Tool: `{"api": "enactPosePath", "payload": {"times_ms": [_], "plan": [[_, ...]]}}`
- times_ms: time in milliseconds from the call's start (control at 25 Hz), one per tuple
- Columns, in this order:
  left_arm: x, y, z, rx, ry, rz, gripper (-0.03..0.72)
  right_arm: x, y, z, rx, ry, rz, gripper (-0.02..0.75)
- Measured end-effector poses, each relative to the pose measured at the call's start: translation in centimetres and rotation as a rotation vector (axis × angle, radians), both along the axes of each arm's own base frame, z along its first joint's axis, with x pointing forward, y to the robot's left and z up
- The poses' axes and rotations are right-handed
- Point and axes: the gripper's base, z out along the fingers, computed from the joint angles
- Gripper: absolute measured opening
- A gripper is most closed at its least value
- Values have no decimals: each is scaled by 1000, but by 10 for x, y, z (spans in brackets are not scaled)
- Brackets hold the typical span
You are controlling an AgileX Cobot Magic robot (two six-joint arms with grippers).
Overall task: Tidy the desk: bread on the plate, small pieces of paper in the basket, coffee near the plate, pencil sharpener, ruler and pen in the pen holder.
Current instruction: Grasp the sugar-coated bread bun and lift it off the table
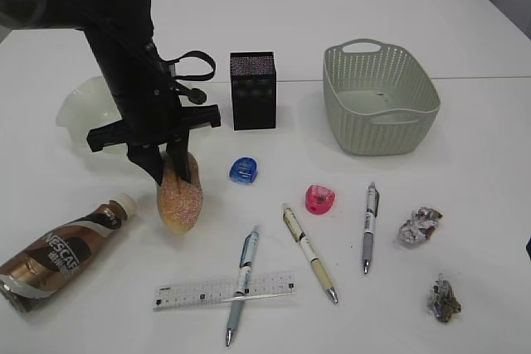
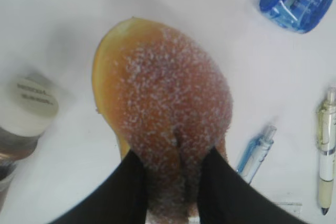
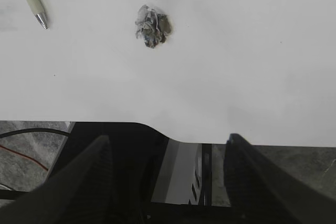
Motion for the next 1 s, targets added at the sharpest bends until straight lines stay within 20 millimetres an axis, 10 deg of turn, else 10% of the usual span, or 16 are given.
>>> {"api": "enactPosePath", "payload": {"times_ms": [680, 1000], "plan": [[-7, -11, 10, -95, 30, -171, 179, 0, 0, 0, 0, 0, 0, 489], [-10, -10, 54, -137, -81, -202, 178, 0, 0, 0, 0, 0, 0, 489]]}}
